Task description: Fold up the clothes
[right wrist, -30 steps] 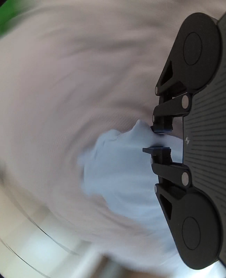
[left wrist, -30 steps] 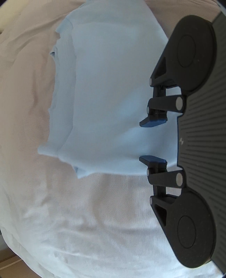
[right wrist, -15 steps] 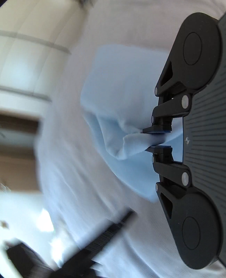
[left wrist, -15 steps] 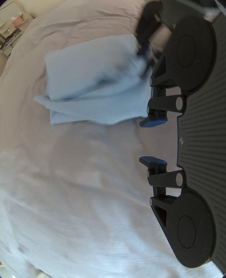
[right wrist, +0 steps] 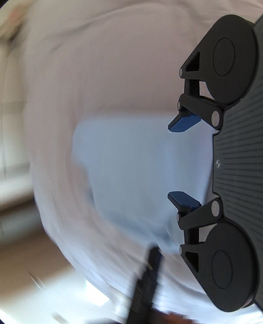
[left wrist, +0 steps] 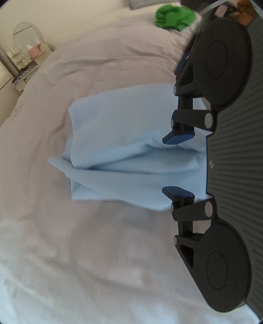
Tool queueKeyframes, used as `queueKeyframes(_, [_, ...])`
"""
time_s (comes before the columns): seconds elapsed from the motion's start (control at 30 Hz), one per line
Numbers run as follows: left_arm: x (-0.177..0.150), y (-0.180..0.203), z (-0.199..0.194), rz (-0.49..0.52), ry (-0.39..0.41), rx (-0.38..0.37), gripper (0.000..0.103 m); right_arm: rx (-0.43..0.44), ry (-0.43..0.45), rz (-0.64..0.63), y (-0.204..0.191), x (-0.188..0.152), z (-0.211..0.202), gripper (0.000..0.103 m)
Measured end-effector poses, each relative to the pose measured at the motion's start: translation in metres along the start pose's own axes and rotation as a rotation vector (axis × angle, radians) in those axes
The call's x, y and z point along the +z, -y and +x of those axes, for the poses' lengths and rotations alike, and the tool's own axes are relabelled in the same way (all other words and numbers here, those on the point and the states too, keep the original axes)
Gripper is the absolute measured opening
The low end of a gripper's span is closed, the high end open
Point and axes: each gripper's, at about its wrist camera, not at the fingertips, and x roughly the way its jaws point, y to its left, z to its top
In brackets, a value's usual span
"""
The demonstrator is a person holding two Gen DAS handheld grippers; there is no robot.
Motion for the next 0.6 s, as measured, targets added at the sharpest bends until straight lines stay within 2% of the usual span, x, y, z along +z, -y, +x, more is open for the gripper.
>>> queueKeyframes(0.13, [0.014,-0.003,0.023,-0.059,-0.022,-0.055,0.045,0.091,-0.024,0.44,0.074,0.003,0.018,0.059])
queueKeyframes(0.23, [0.02,-0.01,0.037,-0.111,-0.038,-0.092,0.046,0.169,-0.044,0.624,0.1,0.0,0.032,0.053])
queueKeyframes(0.3, [0.023,-0.016,0.045,-0.157,-0.04,-0.127,0.046,0.192,-0.063,0.673,0.106,-0.002,0.04,0.053])
queueKeyframes(0.4, [0.029,-0.017,0.052,-0.207,-0.03,-0.194,0.039,0.202,-0.075,0.691,0.113,-0.008,0.041,0.053])
queueKeyframes(0.47, [0.034,-0.014,0.052,-0.211,-0.007,-0.257,0.041,0.208,-0.081,0.72,0.12,-0.011,0.043,0.053])
queueKeyframes(0.53, [0.037,-0.011,0.056,-0.202,0.003,-0.249,0.051,0.218,-0.085,0.746,0.127,-0.014,0.043,0.053])
queueKeyframes(0.6, [0.039,-0.015,0.067,-0.214,-0.011,-0.219,0.05,0.224,-0.091,0.751,0.129,-0.016,0.046,0.053])
